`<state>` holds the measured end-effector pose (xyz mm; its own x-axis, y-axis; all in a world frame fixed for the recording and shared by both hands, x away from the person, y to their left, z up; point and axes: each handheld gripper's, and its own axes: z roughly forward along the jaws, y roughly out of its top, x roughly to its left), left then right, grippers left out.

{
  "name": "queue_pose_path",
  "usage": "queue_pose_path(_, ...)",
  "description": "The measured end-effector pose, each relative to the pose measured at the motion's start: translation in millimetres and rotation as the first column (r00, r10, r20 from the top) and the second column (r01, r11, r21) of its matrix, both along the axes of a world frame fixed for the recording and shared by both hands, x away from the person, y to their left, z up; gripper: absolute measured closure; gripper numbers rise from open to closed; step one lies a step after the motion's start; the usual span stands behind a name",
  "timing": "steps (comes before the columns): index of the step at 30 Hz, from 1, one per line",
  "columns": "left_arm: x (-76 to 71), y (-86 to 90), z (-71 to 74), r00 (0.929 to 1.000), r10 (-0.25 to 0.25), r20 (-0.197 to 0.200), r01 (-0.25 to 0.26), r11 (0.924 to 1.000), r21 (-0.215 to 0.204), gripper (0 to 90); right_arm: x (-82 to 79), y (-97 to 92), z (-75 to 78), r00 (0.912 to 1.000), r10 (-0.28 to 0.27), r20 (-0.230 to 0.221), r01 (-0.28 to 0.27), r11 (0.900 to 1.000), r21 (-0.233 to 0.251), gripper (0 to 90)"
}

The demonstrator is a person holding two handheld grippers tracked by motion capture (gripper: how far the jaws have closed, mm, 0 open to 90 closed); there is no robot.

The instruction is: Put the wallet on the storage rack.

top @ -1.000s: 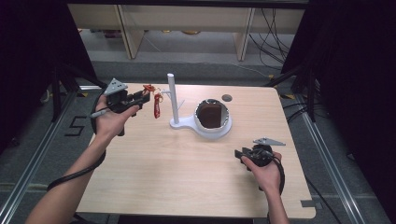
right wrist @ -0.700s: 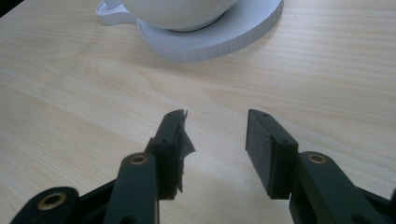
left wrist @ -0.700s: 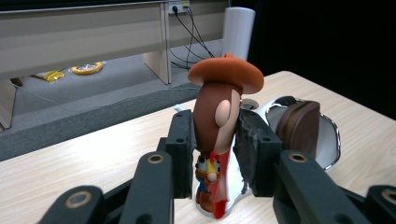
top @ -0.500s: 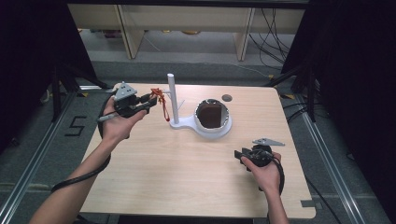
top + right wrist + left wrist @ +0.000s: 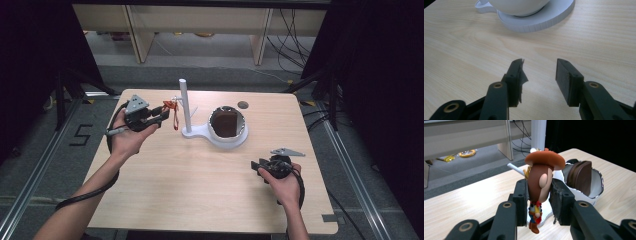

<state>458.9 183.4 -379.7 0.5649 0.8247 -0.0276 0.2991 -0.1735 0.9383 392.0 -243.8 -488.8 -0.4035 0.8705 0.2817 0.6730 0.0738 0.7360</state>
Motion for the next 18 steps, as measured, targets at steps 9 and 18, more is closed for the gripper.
queue_pose_path(9,-0.2,-1.7,-14.9,0.9994,-0.004,-0.036,0.005,0.9998,0.020,67.3,-0.5,0.5,0.2,0.9999,-0.006,-0.014,0.006,0.9998,-0.022,57.7)
queue_pose_path(18,1.7,-8.1,-27.9,0.9975,-0.014,-0.069,0.017,0.9992,0.037,67.2,1.1,-2.6,-0.8,0.9996,0.018,0.020,-0.017,0.9992,-0.037,57.6)
